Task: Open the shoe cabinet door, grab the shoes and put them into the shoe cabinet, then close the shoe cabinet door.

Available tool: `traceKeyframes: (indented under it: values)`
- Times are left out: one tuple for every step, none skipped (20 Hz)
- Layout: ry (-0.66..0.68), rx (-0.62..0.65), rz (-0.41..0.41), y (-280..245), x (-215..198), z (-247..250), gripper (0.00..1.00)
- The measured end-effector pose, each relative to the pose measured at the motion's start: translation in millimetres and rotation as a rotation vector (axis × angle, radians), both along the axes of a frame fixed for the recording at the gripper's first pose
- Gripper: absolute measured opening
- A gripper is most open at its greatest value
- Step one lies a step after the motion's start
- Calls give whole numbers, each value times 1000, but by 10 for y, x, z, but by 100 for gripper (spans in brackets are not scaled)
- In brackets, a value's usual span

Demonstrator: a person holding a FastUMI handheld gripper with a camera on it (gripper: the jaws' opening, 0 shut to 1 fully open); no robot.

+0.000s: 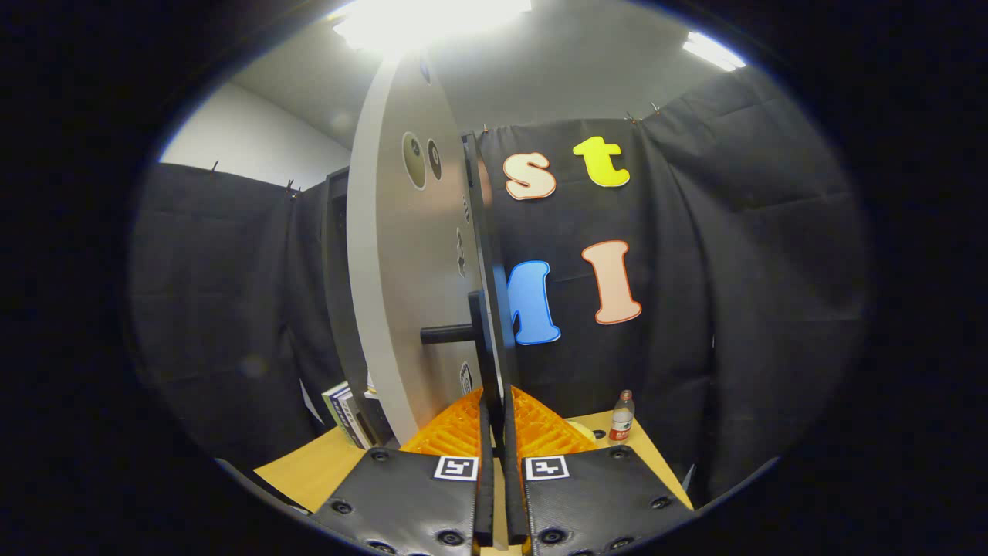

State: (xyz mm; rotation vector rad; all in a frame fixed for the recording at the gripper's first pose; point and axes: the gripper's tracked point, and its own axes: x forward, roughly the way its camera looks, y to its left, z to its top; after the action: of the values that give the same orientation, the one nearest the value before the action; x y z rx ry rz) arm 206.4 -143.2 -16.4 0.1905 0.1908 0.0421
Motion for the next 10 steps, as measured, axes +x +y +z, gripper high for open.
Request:
traceKeyframes:
  values:
    - [-11, 12, 0, 6, -62, 45, 10]
    - [-34, 12, -20, -28, -115, 96, 21]
    - [-62, 5, -49, -68, -201, 185, 24]
    - [-96, 3, -61, -37, -273, 285, 30]
    - [-127, 5, -71, -22, -337, 388, 33]
    - [-158, 11, -68, 34, -421, 487, 45]
    - [-181, 19, -63, 93, -481, 567, 57]
    - [-195, 29, -60, 153, -527, 605, 69]
    - [-210, 34, -62, 207, -572, 636, 80]
    - [-226, 31, -68, 258, -571, 682, 86]
